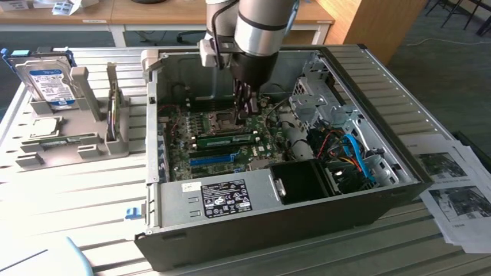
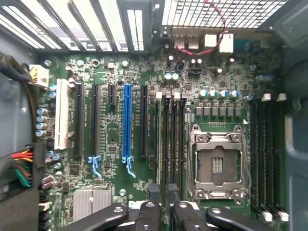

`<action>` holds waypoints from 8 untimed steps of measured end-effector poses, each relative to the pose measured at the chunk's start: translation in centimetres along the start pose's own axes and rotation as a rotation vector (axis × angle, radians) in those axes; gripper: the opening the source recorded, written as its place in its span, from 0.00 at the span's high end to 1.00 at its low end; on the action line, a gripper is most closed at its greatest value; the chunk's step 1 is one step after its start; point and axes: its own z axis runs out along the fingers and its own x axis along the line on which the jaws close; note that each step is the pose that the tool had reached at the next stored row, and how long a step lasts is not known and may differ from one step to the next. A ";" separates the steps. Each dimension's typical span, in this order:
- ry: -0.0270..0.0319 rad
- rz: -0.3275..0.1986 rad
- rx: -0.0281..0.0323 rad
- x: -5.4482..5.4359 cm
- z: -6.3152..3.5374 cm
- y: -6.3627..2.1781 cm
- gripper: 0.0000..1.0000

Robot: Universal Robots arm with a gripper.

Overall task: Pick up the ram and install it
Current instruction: 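Insert the ram into the slot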

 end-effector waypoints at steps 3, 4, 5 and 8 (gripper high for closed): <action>0.0000 0.000 0.0001 0.0 -0.94 0.05 0.82; 0.0000 0.000 0.0001 0.0 -1.23 0.07 0.82; 0.0000 0.000 0.0001 0.0 -1.51 0.08 0.82; 0.0001 0.000 0.0000 -0.1 -2.35 0.13 0.82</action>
